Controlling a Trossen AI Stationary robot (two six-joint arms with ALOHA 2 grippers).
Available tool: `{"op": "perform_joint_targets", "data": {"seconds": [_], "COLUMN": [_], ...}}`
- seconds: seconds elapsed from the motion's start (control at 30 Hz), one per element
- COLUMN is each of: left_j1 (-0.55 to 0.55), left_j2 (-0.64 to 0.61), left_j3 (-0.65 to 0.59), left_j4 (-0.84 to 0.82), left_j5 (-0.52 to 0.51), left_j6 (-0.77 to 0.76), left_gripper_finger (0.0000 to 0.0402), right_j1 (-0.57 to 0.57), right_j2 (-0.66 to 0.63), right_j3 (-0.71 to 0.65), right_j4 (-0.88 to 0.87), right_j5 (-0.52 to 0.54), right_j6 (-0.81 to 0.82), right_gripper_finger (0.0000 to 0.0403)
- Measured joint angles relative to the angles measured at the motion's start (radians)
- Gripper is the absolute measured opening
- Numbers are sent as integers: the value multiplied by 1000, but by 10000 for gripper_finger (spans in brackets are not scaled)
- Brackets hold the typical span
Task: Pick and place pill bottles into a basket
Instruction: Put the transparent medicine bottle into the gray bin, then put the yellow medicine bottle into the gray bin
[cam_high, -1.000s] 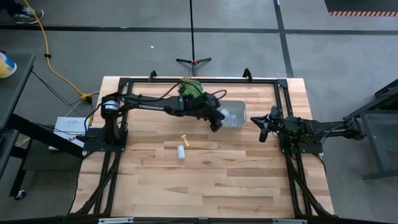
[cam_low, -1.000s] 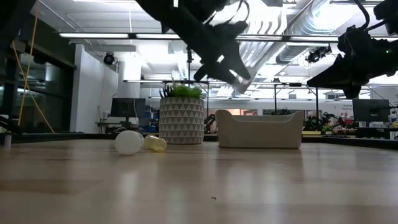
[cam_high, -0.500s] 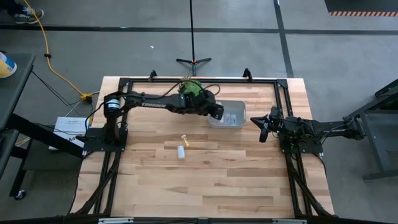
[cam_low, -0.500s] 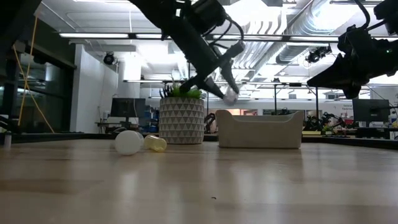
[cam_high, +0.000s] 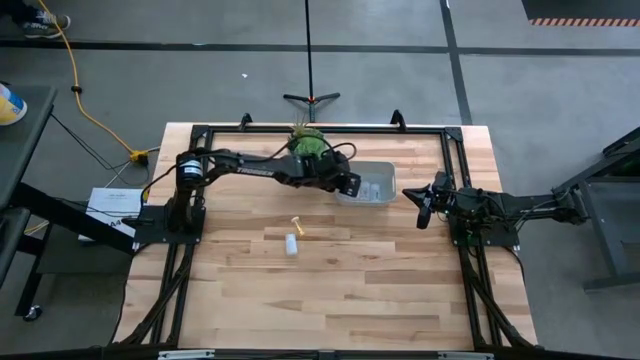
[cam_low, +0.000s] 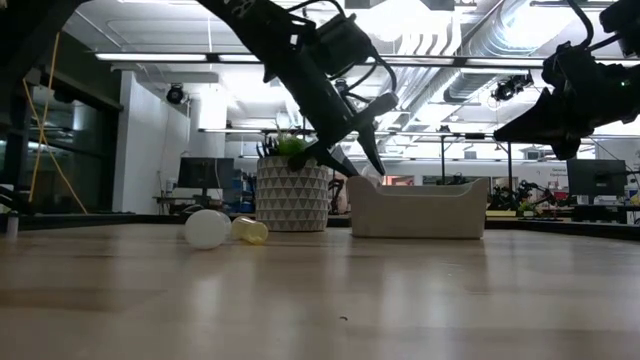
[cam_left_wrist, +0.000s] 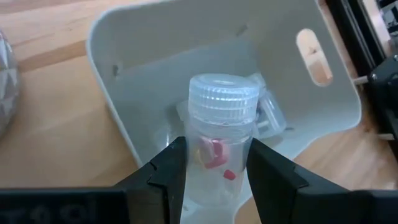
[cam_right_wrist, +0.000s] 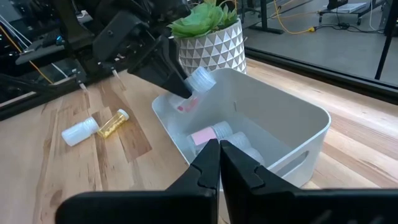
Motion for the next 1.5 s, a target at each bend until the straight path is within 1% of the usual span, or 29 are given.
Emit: {"op": "perform_joint_targets", "data": {"seconds": [0.8, 0.9, 1.23, 1.33, 1.5], "left_j1": [0, 0, -1, 0, 0], "left_j2": [11, 11, 12, 13, 5], "left_j3": [2, 2, 1, -1, -2], "left_j4": [-19, -19, 11, 47, 180], "left_j5": [-1, -1, 10, 55, 153], "left_j6": [2, 3, 9, 25, 152], "left_gripper_finger": [186, 201, 269, 284, 291], "right_j1": [0, 0, 0, 0, 0], "right_j2": [0, 0, 0, 0, 0], "right_j3": [0, 0, 0, 0, 0], "right_j4": [0, 0, 0, 0, 0], "right_j5": [0, 0, 0, 0, 0], "right_j6": [8, 8, 8, 8, 8], "right_gripper_finger": [4, 2, 5, 1, 4]}}
